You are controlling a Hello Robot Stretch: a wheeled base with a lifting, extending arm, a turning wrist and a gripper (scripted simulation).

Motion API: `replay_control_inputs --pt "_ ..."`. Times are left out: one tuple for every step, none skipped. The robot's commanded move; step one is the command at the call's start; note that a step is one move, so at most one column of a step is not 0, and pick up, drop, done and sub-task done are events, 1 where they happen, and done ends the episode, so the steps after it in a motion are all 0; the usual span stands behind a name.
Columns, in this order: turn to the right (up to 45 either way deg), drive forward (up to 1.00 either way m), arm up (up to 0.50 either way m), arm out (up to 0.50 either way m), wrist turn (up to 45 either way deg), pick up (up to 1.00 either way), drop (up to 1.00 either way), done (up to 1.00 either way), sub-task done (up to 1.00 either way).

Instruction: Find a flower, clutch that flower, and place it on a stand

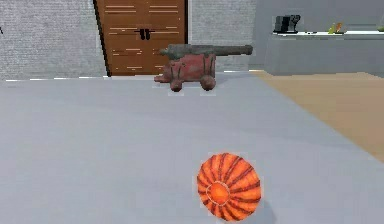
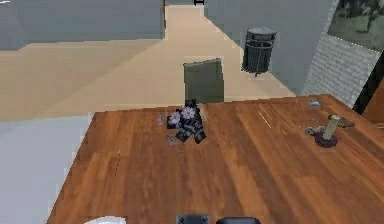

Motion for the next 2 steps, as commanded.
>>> replay_control_inputs --pt "0.0 0.00 0.00 0.50 0.0 0.00 0.00 0.00 0.00" --pt "0.0 0.00 0.00 0.00 45.0 0.00 0.00 0.00 0.00"
